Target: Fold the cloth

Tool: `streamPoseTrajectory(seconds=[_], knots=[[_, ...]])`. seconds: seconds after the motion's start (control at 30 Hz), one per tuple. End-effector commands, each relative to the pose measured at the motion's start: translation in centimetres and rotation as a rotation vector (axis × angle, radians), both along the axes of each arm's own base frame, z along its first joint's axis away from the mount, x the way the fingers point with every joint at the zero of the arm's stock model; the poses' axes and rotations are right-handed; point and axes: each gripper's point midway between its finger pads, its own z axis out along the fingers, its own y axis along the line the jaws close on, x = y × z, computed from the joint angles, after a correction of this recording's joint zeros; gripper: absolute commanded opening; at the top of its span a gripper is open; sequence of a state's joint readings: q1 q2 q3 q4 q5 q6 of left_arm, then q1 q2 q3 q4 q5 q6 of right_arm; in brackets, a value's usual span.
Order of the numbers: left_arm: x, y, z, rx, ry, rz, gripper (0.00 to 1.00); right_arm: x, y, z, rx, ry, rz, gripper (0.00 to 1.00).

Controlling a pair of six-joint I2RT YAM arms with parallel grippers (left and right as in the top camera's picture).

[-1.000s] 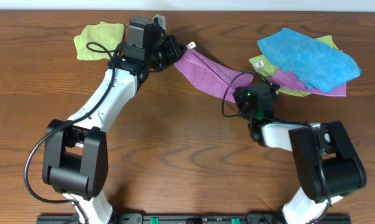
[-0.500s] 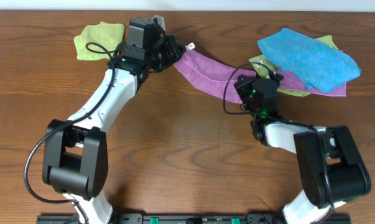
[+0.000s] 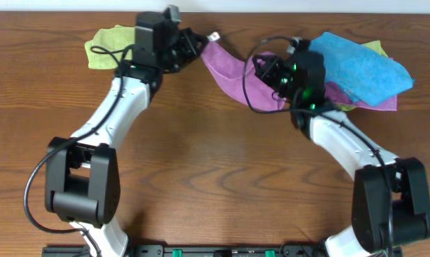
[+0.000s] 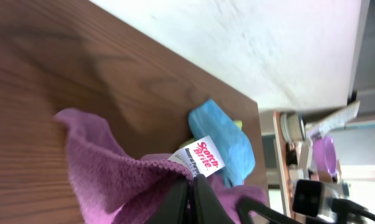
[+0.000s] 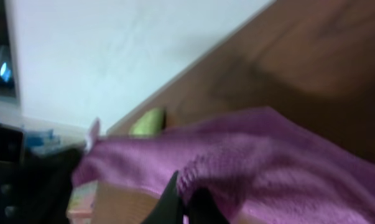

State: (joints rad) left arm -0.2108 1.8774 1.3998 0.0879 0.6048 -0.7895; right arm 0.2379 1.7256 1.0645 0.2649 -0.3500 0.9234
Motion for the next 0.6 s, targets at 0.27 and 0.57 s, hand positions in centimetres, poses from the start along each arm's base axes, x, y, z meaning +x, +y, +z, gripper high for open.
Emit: streamPoseTrajectory(seconds=[0.27, 0.57], knots=[[2.6, 7.1, 2.3, -0.052, -0.045, 0.109, 0.06, 0.9, 1.5, 9.2, -0.197, -0.177, 0.176, 0.02], [2.4, 6.5, 3.0, -0.061, -0.083, 0.057, 0.06, -0.9, 2.7, 7.2, -0.251, -0.129, 0.283, 0.02]])
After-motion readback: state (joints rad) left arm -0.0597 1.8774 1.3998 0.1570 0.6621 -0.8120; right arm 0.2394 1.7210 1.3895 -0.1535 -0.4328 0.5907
